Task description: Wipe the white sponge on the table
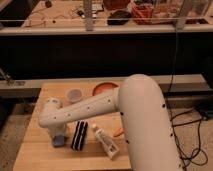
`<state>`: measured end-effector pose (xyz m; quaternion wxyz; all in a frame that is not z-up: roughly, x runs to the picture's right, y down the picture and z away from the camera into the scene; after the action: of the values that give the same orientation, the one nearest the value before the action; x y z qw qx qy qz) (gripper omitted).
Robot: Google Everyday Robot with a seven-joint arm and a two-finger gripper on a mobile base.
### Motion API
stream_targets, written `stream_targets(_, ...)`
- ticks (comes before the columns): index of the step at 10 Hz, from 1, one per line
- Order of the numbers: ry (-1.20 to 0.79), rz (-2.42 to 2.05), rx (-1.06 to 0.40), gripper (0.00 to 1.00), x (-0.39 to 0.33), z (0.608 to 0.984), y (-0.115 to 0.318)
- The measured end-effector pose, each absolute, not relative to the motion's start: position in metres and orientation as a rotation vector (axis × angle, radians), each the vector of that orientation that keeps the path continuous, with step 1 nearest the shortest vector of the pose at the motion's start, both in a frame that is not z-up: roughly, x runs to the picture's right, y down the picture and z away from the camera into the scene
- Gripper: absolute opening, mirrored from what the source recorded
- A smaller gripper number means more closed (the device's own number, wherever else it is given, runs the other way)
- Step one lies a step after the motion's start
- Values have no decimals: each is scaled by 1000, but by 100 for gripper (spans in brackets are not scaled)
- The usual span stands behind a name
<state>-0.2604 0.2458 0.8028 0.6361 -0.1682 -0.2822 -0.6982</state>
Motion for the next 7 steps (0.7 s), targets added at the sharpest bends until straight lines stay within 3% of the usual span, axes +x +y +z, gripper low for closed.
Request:
stream_targets(5, -672, -1669, -357, 48, -331, 809, 230)
stream_targets(7, -696, -1728, -352, 55, -354, 805, 235)
